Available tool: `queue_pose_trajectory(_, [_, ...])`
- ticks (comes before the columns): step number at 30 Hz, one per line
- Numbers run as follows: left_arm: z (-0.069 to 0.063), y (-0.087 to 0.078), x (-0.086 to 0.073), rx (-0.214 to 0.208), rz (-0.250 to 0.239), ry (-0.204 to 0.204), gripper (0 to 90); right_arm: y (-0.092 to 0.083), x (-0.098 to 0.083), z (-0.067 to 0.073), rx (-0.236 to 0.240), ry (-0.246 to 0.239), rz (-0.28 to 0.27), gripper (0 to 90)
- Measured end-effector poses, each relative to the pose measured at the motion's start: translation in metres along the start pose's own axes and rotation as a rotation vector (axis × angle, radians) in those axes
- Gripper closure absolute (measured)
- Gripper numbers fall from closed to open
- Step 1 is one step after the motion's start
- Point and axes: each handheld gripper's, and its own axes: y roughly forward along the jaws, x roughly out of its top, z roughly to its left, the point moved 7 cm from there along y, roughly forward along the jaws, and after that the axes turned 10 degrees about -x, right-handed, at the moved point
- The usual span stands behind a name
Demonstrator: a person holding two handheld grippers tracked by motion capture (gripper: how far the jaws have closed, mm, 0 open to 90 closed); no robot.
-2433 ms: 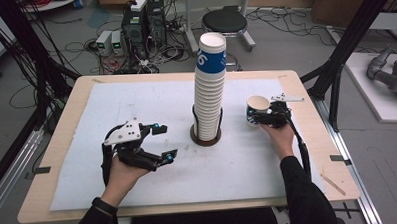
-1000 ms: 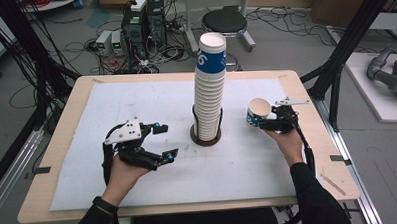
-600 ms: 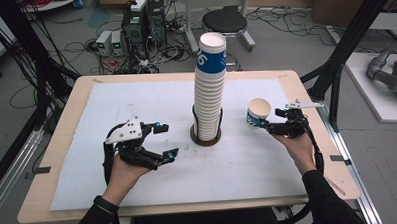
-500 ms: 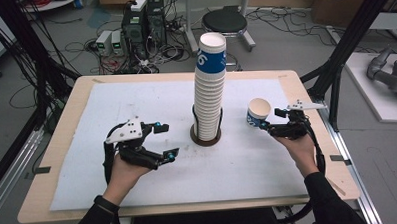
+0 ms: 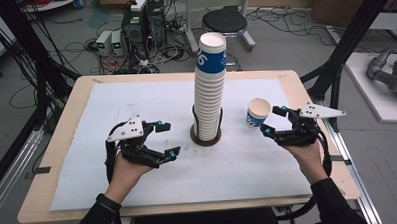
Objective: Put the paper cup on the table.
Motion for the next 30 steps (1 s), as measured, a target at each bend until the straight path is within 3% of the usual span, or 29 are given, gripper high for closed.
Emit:
queue_pose_trajectory(7, [-0.008, -0.002, 0.008, -0.005, -0.012, 0.031, 15.2, -0.007, 0.017, 0.021, 0.089, -0.023, -0.05, 12.9])
queue_pose_trajectory(10, [-0.009, -0.003, 0.009, -0.003, -0.011, 0.035, 15.2, -0.007, 0.019, 0.026, 0.104, -0.028, -0.052, 12.9])
queue_pose_trajectory(25, [-0.014, -0.009, 0.017, -0.009, -0.026, 0.035, 15.2, -0.004, 0.022, 0.038, 0.138, -0.035, -0.061, 12.9])
queue_pose_trajectory(30, [-0.016, -0.011, 0.017, -0.007, -0.024, 0.041, 15.2, 0.0, 0.021, 0.037, 0.143, -0.01, -0.048, 12.9])
